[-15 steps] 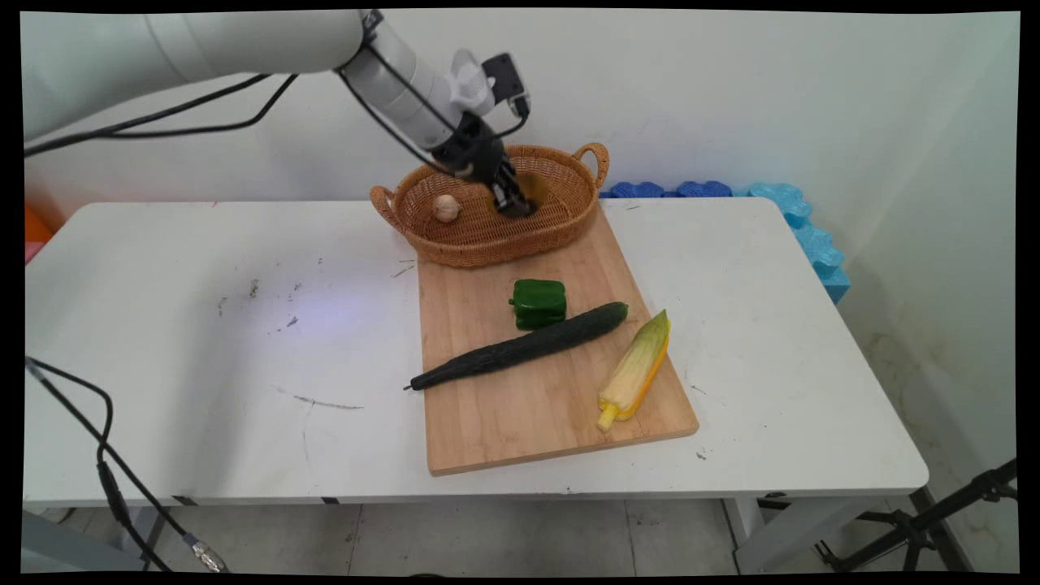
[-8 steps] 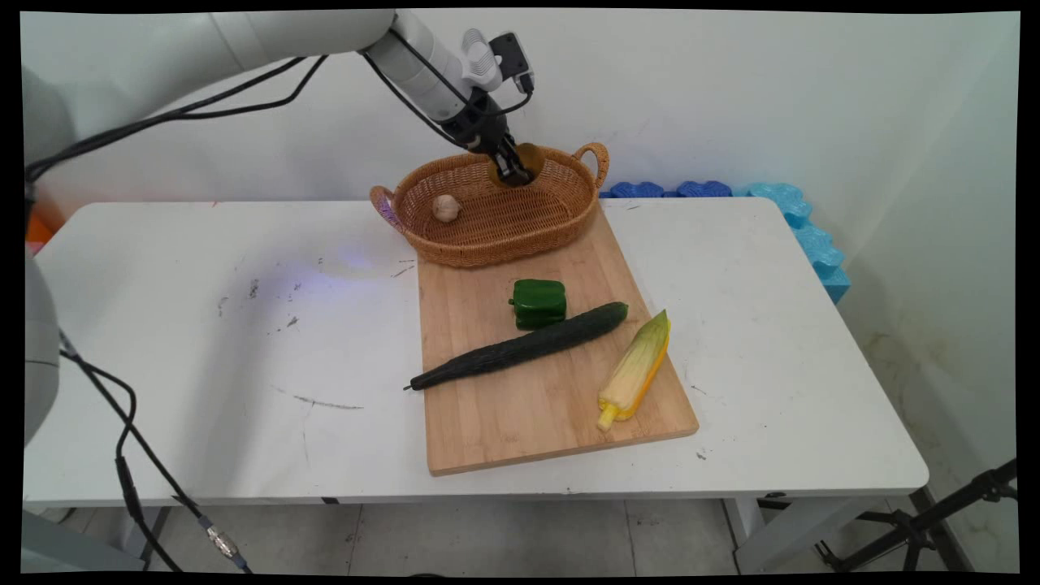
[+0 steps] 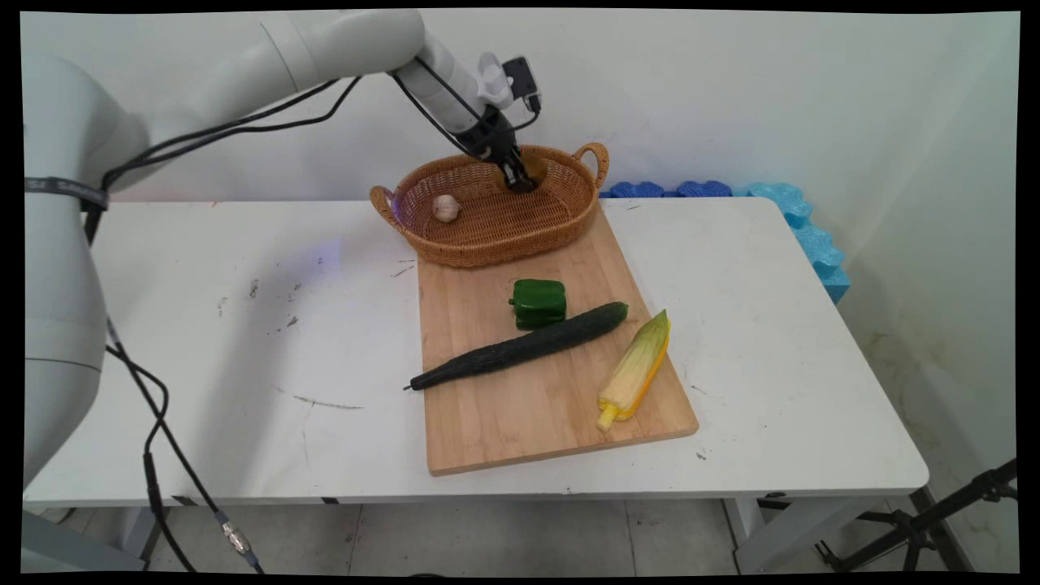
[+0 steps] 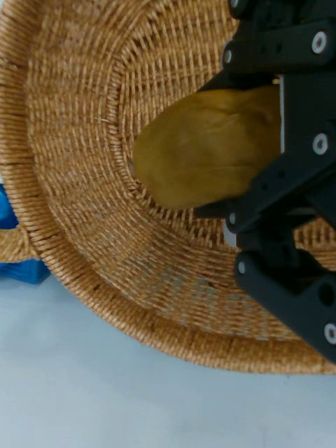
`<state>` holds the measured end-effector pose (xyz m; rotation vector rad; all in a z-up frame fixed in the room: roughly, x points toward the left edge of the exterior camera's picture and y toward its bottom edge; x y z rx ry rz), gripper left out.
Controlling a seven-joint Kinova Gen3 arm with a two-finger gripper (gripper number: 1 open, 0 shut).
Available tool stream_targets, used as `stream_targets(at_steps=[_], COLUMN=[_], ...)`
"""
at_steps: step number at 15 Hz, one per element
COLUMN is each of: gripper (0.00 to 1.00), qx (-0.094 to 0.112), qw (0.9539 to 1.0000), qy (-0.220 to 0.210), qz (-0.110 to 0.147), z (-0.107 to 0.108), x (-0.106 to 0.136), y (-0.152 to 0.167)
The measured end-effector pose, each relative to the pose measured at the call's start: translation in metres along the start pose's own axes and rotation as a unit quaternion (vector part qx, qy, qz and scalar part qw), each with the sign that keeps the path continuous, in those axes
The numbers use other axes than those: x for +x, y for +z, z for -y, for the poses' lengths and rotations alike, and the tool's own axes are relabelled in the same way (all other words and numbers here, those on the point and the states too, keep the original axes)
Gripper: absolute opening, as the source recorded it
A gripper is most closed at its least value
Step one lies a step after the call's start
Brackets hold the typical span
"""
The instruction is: Place the picked object in the vegetable basket
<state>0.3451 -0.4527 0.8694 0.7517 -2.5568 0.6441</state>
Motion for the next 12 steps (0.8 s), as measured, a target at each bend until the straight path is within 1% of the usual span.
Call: stream_targets(at_steps=[7, 8, 12], gripper=[0.0, 1.0, 1.0], qx=[-0.013, -0.014, -0.017], qw=[0.9999, 0.9999, 0.9998], qy=[0.007, 0.008, 0.01], qz=[0.002, 0.002, 0.001], z=[0.006, 0.007, 0.007], x=[-0.004, -0.004, -0.005], y=[0.038, 0.042, 0.048])
